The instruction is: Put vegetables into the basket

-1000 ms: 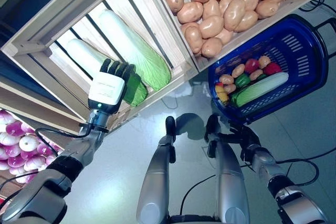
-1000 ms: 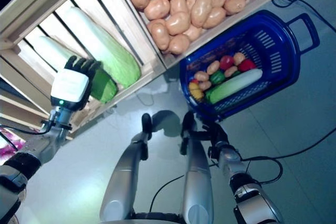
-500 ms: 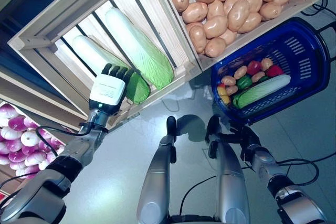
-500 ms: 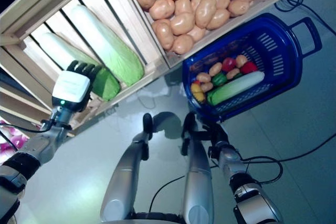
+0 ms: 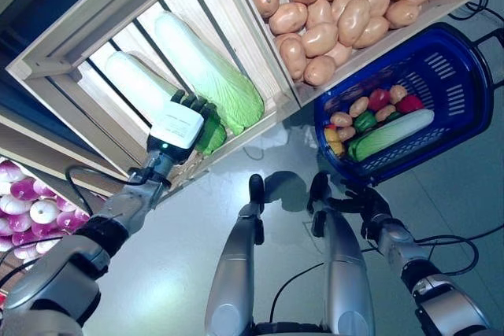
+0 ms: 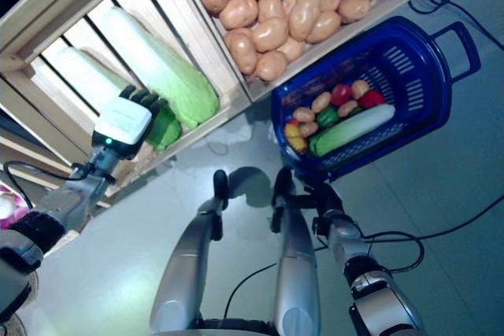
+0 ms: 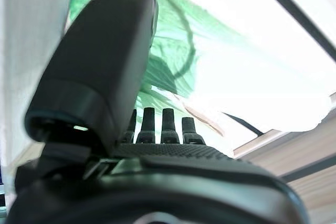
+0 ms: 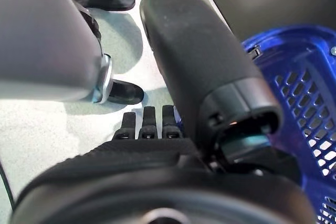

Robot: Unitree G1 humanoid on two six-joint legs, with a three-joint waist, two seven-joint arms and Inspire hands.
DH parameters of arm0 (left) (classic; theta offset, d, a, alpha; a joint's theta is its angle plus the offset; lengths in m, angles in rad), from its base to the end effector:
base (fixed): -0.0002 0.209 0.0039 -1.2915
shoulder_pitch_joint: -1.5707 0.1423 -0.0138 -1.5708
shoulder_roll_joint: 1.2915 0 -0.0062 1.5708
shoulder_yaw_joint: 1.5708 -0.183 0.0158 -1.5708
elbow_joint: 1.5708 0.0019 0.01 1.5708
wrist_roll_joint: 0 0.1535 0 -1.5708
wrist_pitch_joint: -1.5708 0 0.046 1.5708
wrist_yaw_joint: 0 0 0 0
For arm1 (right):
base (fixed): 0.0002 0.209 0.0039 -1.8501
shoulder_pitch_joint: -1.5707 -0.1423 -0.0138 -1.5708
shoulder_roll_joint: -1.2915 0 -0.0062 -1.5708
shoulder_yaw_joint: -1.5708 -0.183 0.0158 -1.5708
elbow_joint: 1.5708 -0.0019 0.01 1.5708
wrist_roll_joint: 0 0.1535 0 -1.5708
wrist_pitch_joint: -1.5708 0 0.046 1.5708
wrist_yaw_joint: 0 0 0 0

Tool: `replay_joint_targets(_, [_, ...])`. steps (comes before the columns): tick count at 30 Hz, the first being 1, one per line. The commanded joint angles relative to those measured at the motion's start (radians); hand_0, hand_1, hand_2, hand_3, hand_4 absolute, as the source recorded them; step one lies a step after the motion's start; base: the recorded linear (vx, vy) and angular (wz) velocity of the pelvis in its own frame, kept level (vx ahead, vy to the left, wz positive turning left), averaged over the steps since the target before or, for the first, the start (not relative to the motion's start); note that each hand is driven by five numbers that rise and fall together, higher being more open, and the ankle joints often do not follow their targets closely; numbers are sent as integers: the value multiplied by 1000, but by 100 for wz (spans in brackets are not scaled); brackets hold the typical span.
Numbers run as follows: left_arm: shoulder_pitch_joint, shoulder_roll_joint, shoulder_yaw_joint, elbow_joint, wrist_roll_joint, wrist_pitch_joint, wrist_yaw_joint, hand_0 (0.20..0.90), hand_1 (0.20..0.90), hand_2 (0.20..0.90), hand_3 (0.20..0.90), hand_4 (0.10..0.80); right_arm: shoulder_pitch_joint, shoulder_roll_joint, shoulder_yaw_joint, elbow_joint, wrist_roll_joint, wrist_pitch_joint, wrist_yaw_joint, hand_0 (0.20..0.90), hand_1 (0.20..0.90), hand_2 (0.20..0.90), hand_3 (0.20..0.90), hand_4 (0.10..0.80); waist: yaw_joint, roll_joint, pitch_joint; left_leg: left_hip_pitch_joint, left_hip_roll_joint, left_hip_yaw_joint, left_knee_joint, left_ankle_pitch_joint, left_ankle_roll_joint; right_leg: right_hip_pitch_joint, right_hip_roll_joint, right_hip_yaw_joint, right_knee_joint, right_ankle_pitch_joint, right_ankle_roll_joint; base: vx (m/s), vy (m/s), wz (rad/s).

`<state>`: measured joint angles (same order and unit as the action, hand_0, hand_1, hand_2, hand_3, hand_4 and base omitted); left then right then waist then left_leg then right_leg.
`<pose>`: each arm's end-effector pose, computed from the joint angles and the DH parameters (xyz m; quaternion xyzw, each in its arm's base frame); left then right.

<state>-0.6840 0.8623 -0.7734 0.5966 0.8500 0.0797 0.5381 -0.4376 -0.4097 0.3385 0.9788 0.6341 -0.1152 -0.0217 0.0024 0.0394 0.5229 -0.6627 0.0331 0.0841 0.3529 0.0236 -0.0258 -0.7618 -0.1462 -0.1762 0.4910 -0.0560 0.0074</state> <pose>0.3115 0.2569 0.1003 0.8276 -0.1756 0.0311 0.5322 0.2650 -0.2302 -0.0185 0.0061 0.2279 -0.0546 0.9721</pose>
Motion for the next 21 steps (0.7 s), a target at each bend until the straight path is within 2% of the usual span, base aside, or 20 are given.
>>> replay_joint_targets(1, [-26,81,71,-12,28,11,18,900,900,900,900,800,5,-61,-4,-29,7,-35,-9,900,900,900,900,800,-20,20,-3,-72,15,35,75,-10,-28,52,-11,8,-57,42,54,0,0,0])
replay_joint_targets(11, [-69,78,29,44,80,-30,-11,900,900,900,900,800,-2,-71,-2,-26,10,-37,12,900,900,900,900,800,-32,16,-3,-108,23,37,100,-13,-28,17,-4,21,-33,40,50,2,6,0])
replay_joint_targets(16, [-85,75,26,84,66,-36,42,900,900,900,900,800,-1,-71,5,-42,15,-43,6,900,900,900,900,800,-33,11,-3,-121,23,35,105,-14,-26,1,-3,20,-29,40,50,0,0,0])
replay_joint_targets(21, [-67,38,36,138,64,-43,69,900,900,900,900,800,-3,-75,-1,-54,35,-50,0,900,900,900,900,800,-31,7,-3,-144,26,29,115,-13,-25,-23,-3,22,-15,40,49,0,0,0])
